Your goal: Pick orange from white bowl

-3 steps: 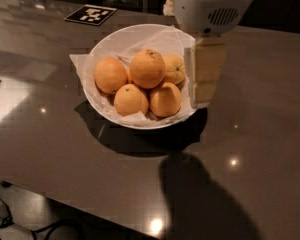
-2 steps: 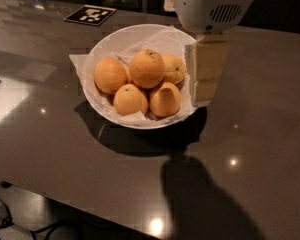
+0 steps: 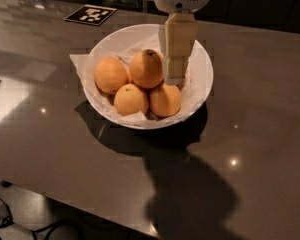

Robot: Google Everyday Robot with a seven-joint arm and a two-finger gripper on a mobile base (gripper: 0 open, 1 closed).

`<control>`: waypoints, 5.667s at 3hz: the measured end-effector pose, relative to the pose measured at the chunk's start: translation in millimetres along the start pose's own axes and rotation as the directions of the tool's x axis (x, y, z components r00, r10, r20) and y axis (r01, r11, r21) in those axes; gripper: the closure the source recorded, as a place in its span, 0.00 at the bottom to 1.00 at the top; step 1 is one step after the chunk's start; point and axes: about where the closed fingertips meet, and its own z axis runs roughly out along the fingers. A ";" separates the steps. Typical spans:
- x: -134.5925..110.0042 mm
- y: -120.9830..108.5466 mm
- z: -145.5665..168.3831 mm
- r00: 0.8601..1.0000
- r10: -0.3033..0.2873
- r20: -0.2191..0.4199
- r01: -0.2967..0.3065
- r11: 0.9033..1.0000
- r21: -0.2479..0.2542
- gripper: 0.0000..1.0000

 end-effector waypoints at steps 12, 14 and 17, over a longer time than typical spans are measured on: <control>16.8 -13.0 69.5 0.974 0.140 0.179 -0.118 0.985 -0.124 1.00; 11.9 2.5 27.9 0.954 0.096 0.284 -0.087 0.995 -0.045 1.00; 11.9 2.7 27.6 0.954 0.096 0.285 -0.087 0.995 -0.045 0.35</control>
Offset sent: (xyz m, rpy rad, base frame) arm 0.0495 0.0100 -0.0496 -0.0247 0.1866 -0.0506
